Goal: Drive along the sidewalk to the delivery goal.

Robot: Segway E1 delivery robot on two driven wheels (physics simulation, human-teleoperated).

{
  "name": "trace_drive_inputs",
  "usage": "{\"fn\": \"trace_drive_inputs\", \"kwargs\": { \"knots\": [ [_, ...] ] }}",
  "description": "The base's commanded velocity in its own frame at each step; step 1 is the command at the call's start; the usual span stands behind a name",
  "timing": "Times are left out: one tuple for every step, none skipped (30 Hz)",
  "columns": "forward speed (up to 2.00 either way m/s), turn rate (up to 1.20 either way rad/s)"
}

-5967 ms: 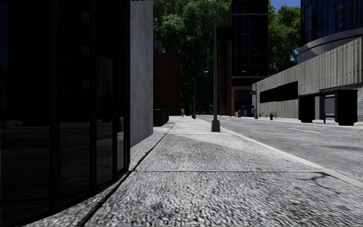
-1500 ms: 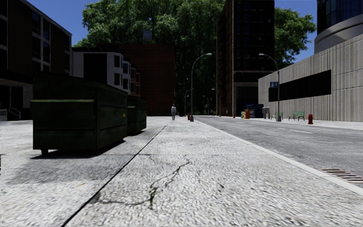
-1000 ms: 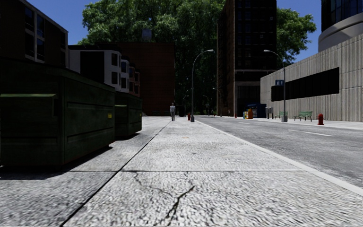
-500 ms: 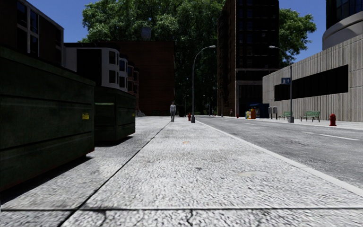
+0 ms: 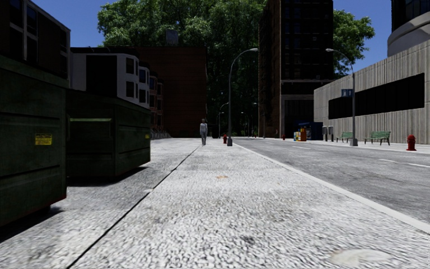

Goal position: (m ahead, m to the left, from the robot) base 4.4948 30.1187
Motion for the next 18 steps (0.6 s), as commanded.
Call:
{"fn": "trace_drive_inputs", "kwargs": {
  "knots": [
    [2.00, 0.00],
    [2.00, 0.00],
    [2.00, 0.00],
    [2.00, 0.00],
    [2.00, 0.00],
    [2.00, 0.00],
    [2.00, 0.00],
    [2.00, 0.00],
    [2.00, 0.00],
    [2.00, 0.00],
    [2.00, 0.00],
    [2.00, 0.00],
    [2.00, 0.00],
    [2.00, 0.00],
    [2.00, 0.00],
    [2.00, 0.00],
    [2.00, 0.00],
    [2.00, 0.00]
  ]
}}
